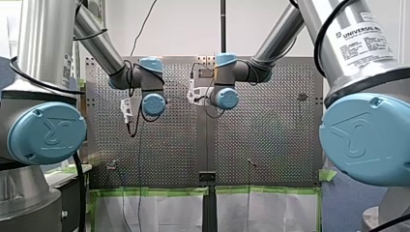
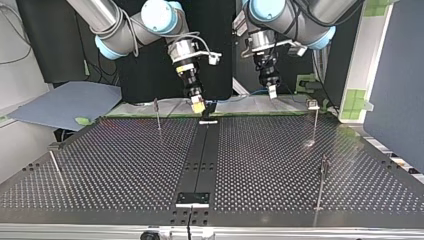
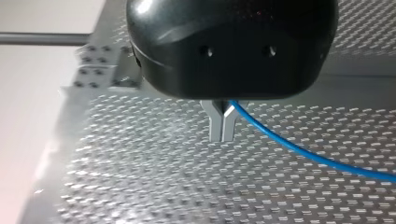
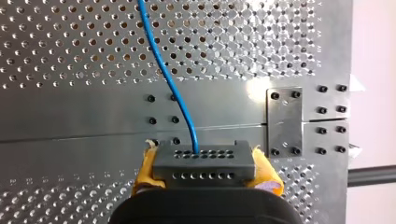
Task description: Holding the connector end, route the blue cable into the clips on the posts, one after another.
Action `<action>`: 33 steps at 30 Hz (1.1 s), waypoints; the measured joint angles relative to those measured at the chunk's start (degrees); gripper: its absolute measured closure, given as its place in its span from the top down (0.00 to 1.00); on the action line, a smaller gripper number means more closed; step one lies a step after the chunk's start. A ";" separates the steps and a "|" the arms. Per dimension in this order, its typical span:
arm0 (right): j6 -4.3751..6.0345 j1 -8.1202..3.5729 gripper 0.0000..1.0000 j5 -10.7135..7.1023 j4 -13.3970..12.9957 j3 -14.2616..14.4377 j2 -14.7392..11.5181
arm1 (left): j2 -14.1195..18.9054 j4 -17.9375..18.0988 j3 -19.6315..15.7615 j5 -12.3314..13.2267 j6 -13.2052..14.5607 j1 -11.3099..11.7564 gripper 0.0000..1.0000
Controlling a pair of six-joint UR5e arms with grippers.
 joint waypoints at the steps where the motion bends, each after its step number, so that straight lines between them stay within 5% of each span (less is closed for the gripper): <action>1: 0.00 -0.03 0.00 -0.10 0.24 -0.51 0.32 | 0.63 -0.62 0.59 -0.03 -0.13 0.17 0.02; 23: 0.00 2.45 0.00 -3.41 7.50 -11.04 1.85 | 12.03 -12.08 5.48 0.40 -0.40 4.26 0.02; 33: 0.87 4.21 0.00 -3.57 9.16 -15.03 1.92 | 12.91 -17.91 8.85 1.17 -0.88 6.23 0.02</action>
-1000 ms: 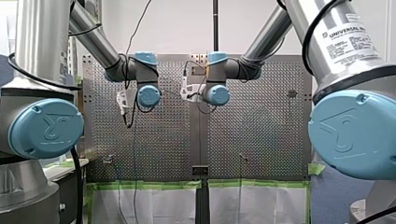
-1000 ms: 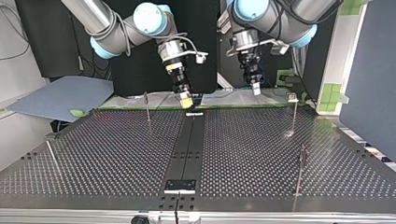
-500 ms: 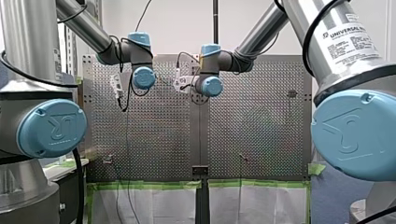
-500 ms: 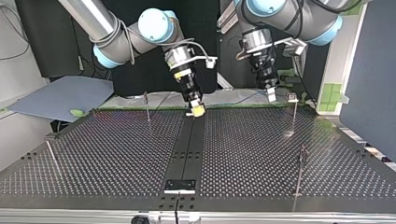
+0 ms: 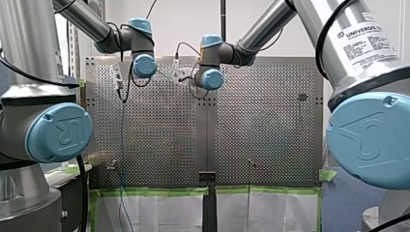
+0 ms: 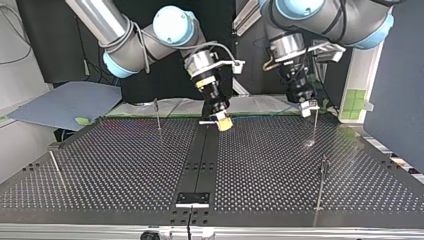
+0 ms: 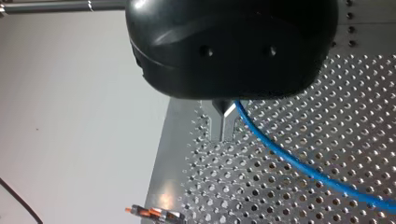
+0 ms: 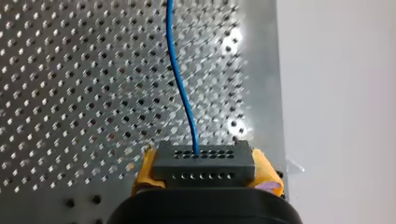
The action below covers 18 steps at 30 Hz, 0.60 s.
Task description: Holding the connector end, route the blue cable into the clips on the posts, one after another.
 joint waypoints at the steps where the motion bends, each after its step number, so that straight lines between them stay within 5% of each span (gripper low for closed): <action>1: 0.02 0.14 0.00 0.00 0.22 -0.34 0.00 | 0.02 -0.68 0.17 0.29 -0.22 0.29 0.02; 8: 0.20 0.82 0.00 0.17 1.58 -2.41 0.08 | 0.08 -2.62 1.77 1.86 -0.92 2.18 0.02; 18: 1.97 0.93 0.00 -0.03 1.68 -4.39 1.41 | -0.61 -2.81 4.60 3.66 -1.38 4.92 0.02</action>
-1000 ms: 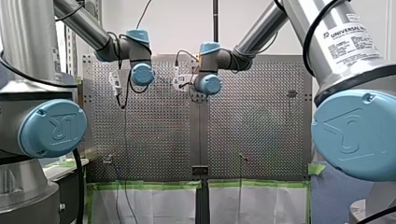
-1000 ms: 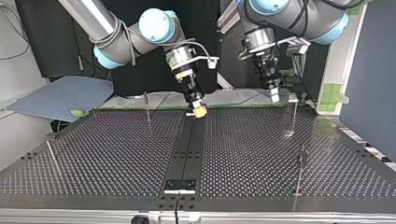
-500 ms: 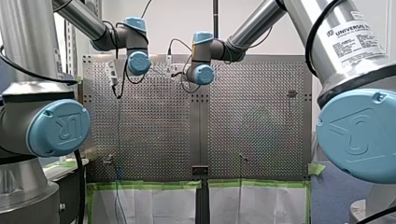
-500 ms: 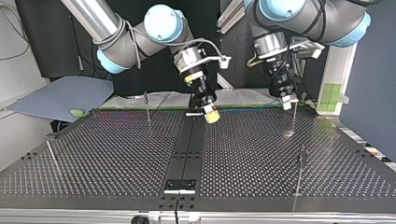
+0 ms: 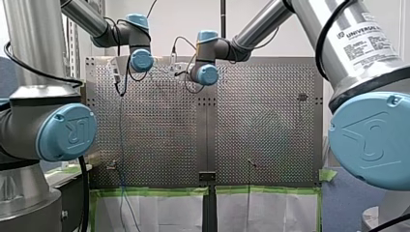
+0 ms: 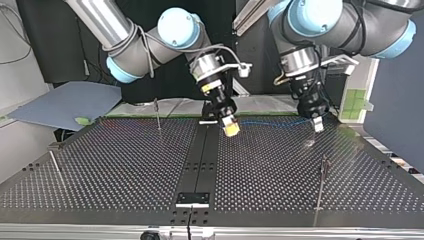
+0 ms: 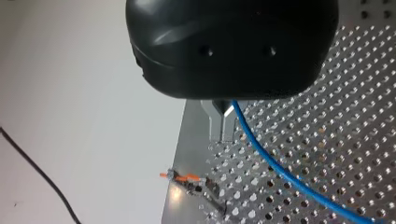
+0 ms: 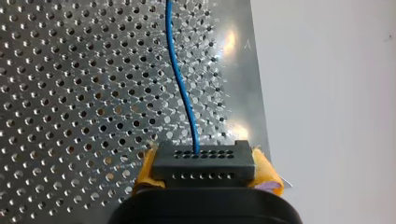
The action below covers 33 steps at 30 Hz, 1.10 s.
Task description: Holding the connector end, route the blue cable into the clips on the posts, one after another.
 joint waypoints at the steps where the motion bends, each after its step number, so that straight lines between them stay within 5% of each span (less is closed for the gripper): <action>1: 0.05 0.00 0.00 -0.02 0.03 -0.34 0.25 | -0.26 -0.01 0.21 0.27 0.00 0.40 0.02; 16: 1.76 -0.21 0.00 -1.09 0.88 -5.84 1.64 | -1.84 -0.20 1.56 6.55 1.00 6.90 0.02; 33: 1.95 0.19 0.00 -1.33 1.68 -9.17 4.16 | -4.32 -2.98 6.90 14.57 -1.35 14.15 0.02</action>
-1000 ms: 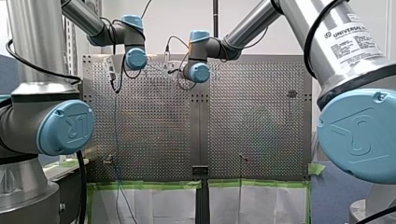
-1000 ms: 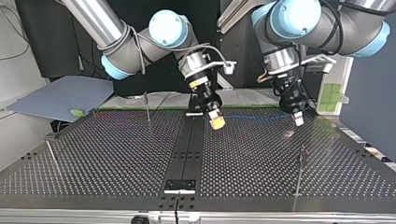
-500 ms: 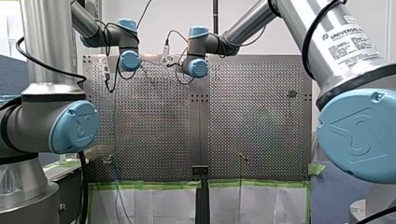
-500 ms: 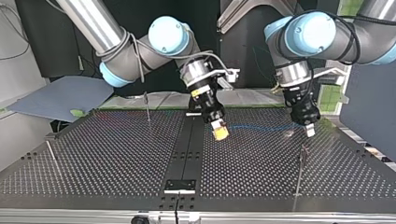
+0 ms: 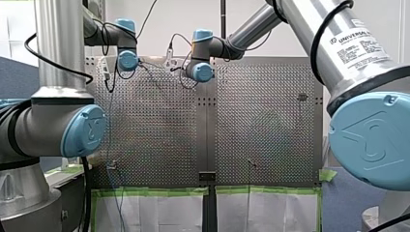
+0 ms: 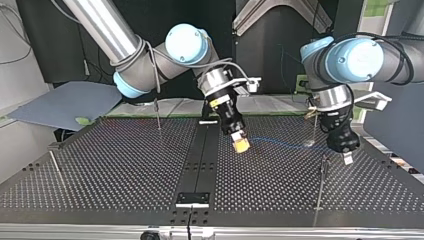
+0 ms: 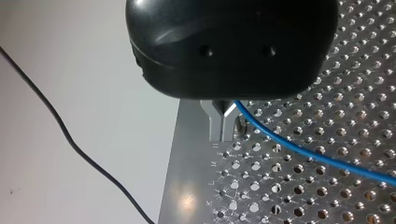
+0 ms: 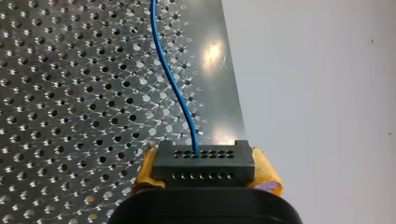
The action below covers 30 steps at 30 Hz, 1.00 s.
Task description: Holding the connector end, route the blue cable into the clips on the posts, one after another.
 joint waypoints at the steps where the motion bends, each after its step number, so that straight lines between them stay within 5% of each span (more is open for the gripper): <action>1: 0.00 -0.01 0.00 -0.01 0.03 -0.19 0.02 | -0.01 0.01 0.04 0.45 -0.22 0.29 0.02; 17: 0.09 -0.49 0.00 -0.39 0.13 -1.28 0.80 | -0.90 0.64 1.03 7.23 -4.98 3.07 0.02; 30: 0.09 -0.51 0.00 -1.02 0.28 -2.19 2.34 | -2.90 0.40 3.23 9.47 -6.73 5.69 0.02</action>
